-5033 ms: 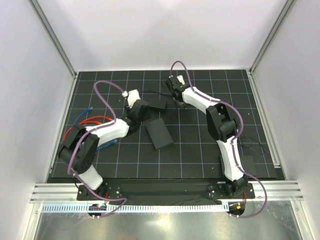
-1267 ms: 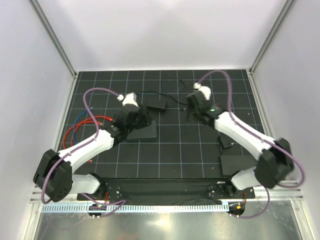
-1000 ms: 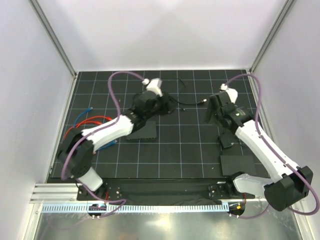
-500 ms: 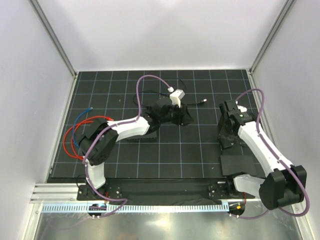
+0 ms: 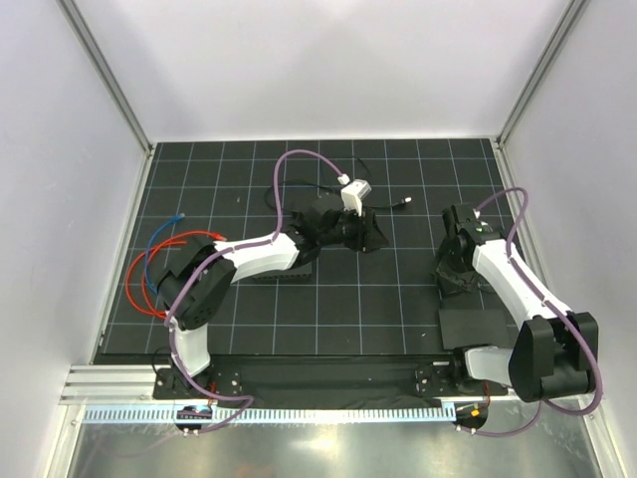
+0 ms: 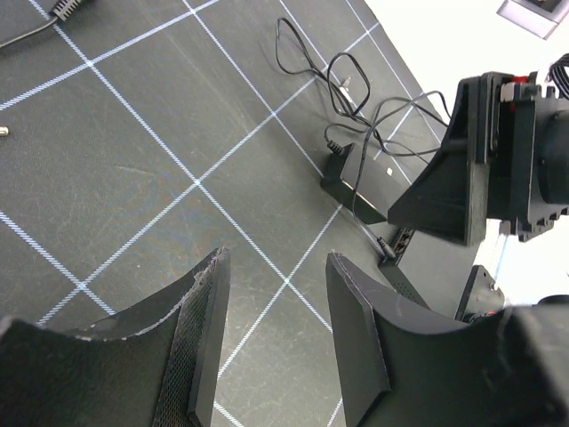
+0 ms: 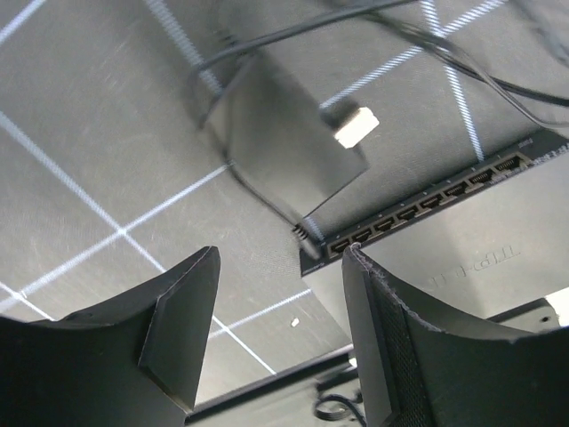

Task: Pull the plug from the switch port

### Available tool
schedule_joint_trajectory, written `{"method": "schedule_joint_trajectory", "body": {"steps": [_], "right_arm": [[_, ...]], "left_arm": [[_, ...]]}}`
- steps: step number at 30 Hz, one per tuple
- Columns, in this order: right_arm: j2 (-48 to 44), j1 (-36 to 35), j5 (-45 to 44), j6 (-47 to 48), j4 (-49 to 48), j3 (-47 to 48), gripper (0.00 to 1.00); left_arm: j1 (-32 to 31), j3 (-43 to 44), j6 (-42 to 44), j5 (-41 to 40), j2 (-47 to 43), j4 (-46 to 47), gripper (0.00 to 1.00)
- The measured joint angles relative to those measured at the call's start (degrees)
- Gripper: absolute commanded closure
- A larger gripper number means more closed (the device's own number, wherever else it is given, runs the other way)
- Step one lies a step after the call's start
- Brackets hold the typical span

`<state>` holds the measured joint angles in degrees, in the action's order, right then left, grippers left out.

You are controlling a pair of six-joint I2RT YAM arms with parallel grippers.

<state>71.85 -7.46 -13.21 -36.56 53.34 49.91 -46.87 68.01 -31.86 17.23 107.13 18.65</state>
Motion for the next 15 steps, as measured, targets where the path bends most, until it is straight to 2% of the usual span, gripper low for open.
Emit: {"method": "schedule_joint_trajectory", "body": {"steps": [6, 15], "right_arm": [[-3.0, 7.4, -1.9, -5.6, 1.2, -2.1, 0.39], [-11.0, 21.7, -2.9, -12.6, 5.6, -7.1, 0.38]], "left_arm": [[0.0, 0.0, 0.4, 0.1, 0.0, 0.0, 0.49], [0.0, 0.0, 0.4, 0.5, 0.0, 0.0, 0.49]]}}
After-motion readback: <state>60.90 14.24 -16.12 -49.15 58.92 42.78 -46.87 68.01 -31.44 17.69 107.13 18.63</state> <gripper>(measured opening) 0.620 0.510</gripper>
